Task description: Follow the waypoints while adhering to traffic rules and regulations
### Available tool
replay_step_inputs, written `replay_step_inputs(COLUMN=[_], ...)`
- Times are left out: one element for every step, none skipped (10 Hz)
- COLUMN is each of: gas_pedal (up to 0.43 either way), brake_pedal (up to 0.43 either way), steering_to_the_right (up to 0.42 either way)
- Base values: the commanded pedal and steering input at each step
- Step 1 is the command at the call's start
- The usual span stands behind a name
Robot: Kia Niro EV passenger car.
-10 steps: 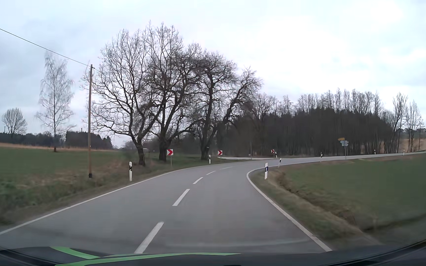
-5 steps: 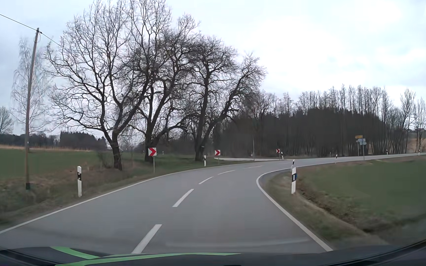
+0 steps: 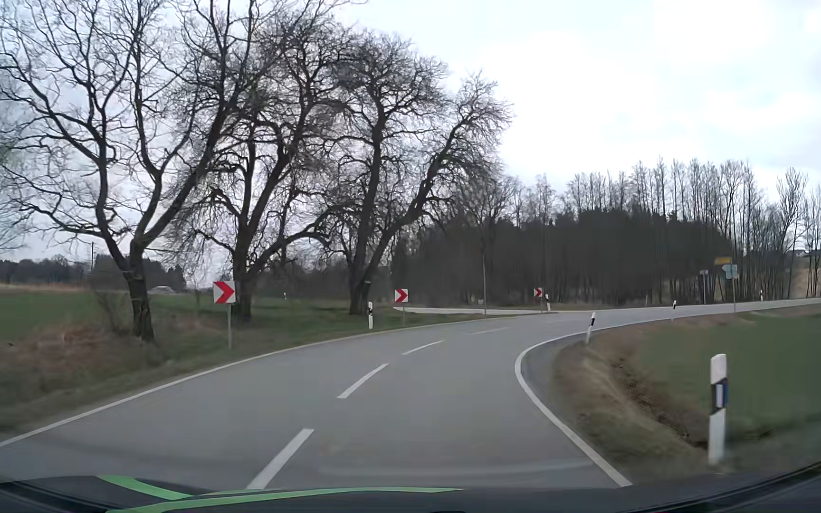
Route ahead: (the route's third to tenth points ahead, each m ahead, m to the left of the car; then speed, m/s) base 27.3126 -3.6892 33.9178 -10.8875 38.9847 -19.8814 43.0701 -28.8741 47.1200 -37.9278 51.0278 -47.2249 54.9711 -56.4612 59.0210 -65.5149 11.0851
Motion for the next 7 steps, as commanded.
replay_step_inputs(gas_pedal=[0.0, 0.0, 0.0, 0.0, 0.0, 0.0, 0.0], brake_pedal=[0.213, 0.213, 0.201, 0.195, 0.183, 0.177, 0.171], steering_to_the_right=[0.054, 0.059, 0.066, 0.073, 0.08, 0.085, 0.09])
